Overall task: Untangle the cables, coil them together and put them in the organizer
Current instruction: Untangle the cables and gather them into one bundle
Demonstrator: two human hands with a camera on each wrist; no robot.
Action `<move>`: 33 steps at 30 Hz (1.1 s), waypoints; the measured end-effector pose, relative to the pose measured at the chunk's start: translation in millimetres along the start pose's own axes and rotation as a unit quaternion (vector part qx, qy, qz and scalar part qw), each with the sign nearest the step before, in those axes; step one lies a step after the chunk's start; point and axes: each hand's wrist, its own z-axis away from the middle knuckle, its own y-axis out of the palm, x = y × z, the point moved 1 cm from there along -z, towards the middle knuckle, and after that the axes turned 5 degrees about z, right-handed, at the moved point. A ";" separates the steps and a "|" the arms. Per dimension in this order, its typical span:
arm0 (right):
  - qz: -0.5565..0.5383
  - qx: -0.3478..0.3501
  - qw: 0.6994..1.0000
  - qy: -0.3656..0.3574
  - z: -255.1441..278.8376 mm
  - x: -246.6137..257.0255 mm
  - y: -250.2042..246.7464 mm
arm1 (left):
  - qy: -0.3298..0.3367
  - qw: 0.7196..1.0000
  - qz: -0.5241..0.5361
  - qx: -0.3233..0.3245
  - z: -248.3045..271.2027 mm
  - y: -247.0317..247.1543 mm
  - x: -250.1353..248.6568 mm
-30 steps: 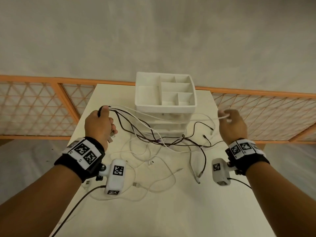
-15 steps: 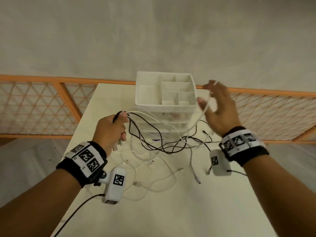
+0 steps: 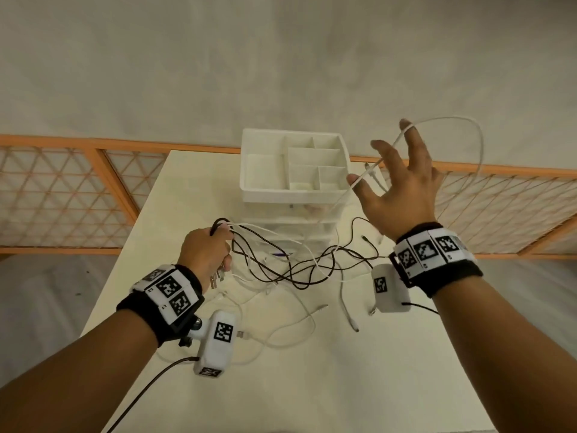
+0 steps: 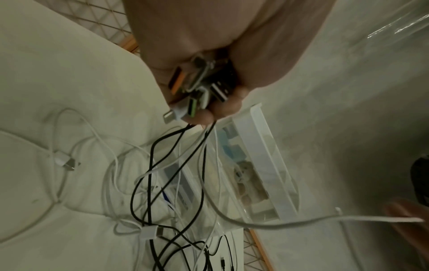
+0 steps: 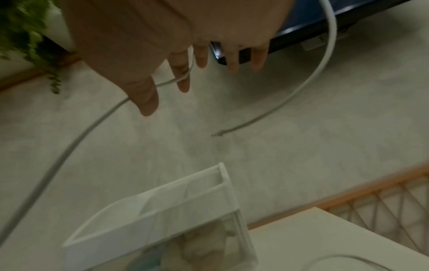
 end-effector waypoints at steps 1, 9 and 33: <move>-0.016 0.023 1.000 0.000 -3.9 -6.9 7.2 | 0.000 1.000 0.002 0.010 2.1 0.2 -1.2; 0.014 0.328 0.942 0.072 18.7 -77.5 49.4 | 0.074 0.993 -0.029 0.091 27.3 -11.3 -25.2; 0.021 0.299 0.938 0.175 60.0 -6.0 48.0 | 0.148 0.848 -0.411 0.302 50.9 -39.3 -10.2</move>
